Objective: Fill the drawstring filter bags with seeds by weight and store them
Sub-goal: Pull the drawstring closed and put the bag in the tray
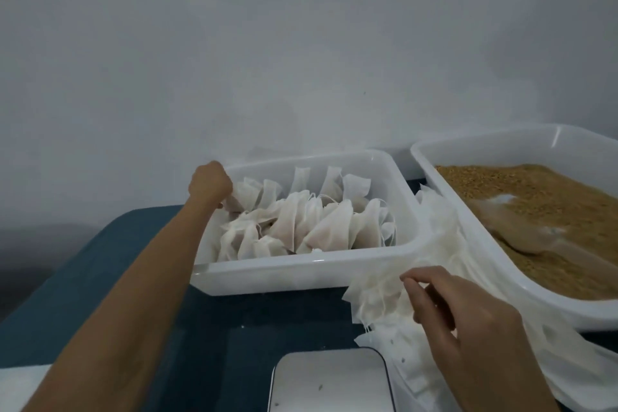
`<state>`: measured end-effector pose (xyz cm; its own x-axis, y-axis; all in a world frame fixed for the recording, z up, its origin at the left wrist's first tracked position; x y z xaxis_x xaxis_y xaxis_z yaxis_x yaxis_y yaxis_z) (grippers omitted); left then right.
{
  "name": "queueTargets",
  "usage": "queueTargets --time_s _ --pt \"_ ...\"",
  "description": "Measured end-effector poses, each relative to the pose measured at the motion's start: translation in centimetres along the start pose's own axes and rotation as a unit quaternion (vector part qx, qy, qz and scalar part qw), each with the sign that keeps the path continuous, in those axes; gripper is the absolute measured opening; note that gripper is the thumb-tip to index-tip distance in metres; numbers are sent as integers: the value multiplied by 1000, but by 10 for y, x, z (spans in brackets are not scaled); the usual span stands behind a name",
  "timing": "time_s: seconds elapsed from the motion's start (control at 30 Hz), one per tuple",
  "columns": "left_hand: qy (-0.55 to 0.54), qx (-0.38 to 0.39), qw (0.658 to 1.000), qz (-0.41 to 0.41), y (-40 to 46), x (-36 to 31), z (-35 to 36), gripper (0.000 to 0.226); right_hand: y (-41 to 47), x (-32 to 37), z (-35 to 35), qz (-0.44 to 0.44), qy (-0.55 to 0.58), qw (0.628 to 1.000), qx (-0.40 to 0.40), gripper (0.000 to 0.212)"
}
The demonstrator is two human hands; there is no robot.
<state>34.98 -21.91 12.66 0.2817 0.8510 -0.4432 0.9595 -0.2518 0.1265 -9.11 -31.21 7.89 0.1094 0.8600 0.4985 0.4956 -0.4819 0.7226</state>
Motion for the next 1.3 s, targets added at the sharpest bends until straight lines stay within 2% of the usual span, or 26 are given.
queueTargets --time_s 0.07,0.13,0.23,0.33,0.4,0.5,0.6,0.73,0.87,0.97,1.0,1.07,1.13,1.2,1.3 --pt "70 46 996 -13 1 -9 6 23 2 -2 -3 6 1 1000 0 25" --pt "119 69 990 -19 1 -18 7 23 4 -2 -7 13 -1 1000 0 20" --pt "153 86 984 -31 4 -23 -1 25 4 -3 -9 25 -1 1000 -4 15" --pt "177 158 969 -62 3 -17 -7 32 5 -2 -11 27 -3 1000 -2 16" --pt "164 177 968 -70 0 -12 -2 30 5 -2 -10 31 -4 1000 -4 16" --pt "157 122 980 -23 -4 -14 10 19 5 -4 -9 41 2 999 -6 15" --pt "154 125 980 1 -6 -12 17 17 5 -7 -9 53 11 999 0 14" --pt "143 100 984 -28 -9 -4 11 22 6 -7 -11 50 18 999 9 11" --pt "110 92 990 -17 -23 -12 3 34 7 -9 -13 57 34 998 9 10" --pt "105 13 994 42 -49 -23 -8 24 8 -11 -15 71 35 997 14 11" --pt "96 -23 992 76 -62 -26 -11 17 9 -12 -15 82 29 996 34 11" --pt "38 -78 986 146 -98 -32 -18 24 10 -17 -14 110 -4 987 119 9" --pt "-52 -98 974 197 -146 -30 -25 20 9 -24 -15 126 -63 966 217 9" --pt "-125 -83 960 235 -198 -21 -30 13 7 -30 -17 132 -104 944 283 10" --pt "-219 -46 942 251 -264 -8 -26 17 3 -33 -15 115 -141 923 339 22"
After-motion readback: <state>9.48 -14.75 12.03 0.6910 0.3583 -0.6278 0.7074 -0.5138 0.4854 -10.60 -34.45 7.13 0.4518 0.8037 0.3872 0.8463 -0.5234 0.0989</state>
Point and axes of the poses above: each hand's wrist, its own y-axis towards the middle knuckle, its own z-axis out of the palm, x = y × z, the point moved 2 cm from there along y, towards the middle knuckle, and after that the axes turned 1 degree about -x, right-handed, at the moved point
